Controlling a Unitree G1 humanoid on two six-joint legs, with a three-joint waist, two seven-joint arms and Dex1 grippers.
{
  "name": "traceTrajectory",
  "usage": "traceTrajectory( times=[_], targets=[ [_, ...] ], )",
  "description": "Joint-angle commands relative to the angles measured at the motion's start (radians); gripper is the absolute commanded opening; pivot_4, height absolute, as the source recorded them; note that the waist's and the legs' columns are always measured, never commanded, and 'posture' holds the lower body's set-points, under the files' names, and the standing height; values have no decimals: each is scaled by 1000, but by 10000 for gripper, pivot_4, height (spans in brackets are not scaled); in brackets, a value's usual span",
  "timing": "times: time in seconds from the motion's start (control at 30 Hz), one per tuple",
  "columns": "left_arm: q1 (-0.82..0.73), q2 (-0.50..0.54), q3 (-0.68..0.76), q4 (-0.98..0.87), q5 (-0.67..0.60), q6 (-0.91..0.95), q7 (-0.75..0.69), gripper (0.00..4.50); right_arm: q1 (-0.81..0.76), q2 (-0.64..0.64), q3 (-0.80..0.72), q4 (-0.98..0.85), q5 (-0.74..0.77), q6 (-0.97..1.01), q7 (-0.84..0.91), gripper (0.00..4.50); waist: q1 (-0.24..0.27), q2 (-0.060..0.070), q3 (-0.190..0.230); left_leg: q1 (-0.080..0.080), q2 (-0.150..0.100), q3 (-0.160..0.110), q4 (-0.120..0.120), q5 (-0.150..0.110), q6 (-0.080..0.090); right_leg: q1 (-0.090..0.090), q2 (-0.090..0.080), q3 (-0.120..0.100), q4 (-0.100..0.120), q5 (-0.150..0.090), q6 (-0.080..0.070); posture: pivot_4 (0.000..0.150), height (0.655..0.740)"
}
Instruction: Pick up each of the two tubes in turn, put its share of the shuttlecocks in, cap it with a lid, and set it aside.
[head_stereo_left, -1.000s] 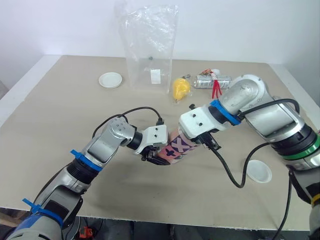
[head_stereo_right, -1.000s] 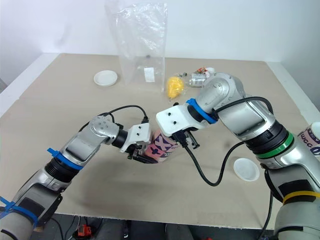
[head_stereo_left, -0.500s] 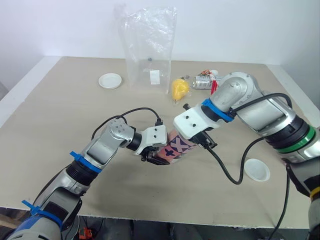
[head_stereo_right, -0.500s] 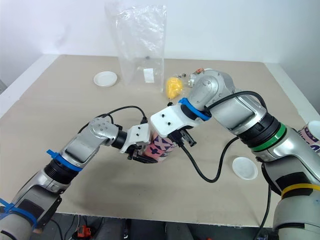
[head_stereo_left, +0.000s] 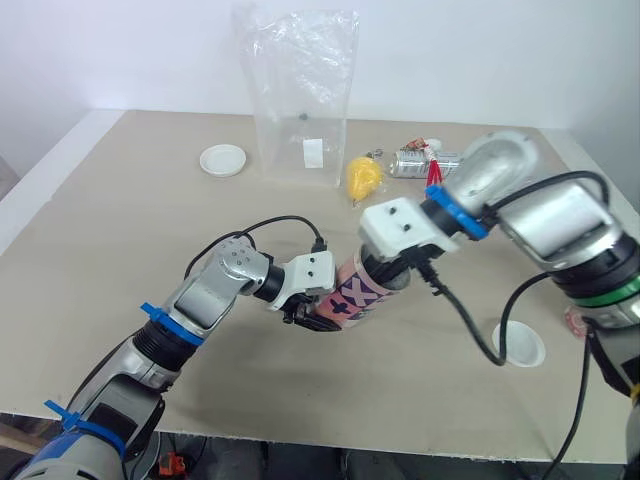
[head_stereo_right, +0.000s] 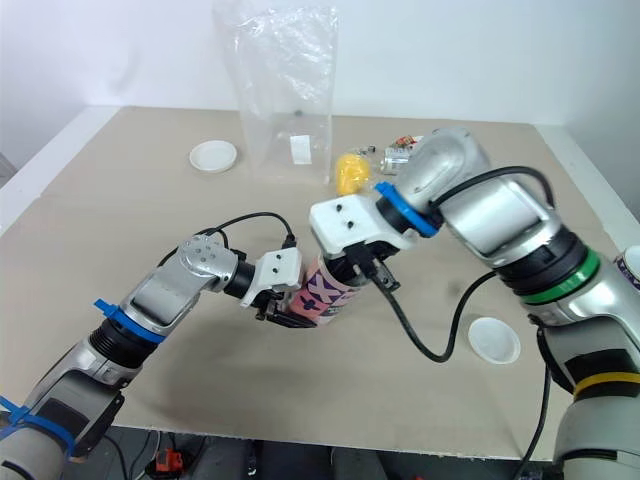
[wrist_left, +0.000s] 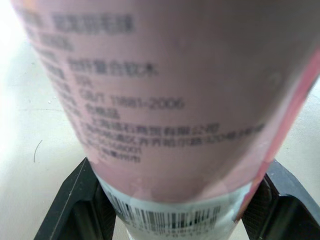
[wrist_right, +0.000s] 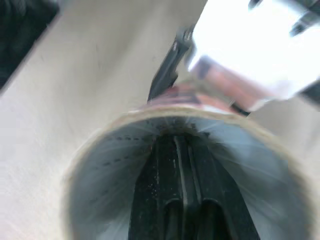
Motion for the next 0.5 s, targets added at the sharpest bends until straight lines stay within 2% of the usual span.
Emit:
traceTrajectory(
  times=[0.03,0.23,0.4,0.5],
  targets=[
    [2,5,15,-8,-7,-17,1,27455,20,-38,-89,-41,28,29,40,1192,0,0,0,0,0,0,0,0,0,0,0,0,0,0,0,1500,7400],
    [23,-2,16,10,-7,-36,17,27455,73,-85,-208,-56,64,88,24,1192,0,0,0,0,0,0,1,0,0,0,0,0,0,0,1,1500,7400],
    [64,-29,48,51,-15,-101,61,27455,157,-122,-403,-56,157,227,-88,1192,2,0,0,0,0,0,1,0,0,1,0,0,0,0,0,1500,7400],
    [104,-70,89,89,-27,-182,111,27455,260,-130,-549,-84,202,301,-196,1192,4,0,0,0,-1,0,2,0,0,2,-1,0,0,0,1,1500,7400]
  ],
)
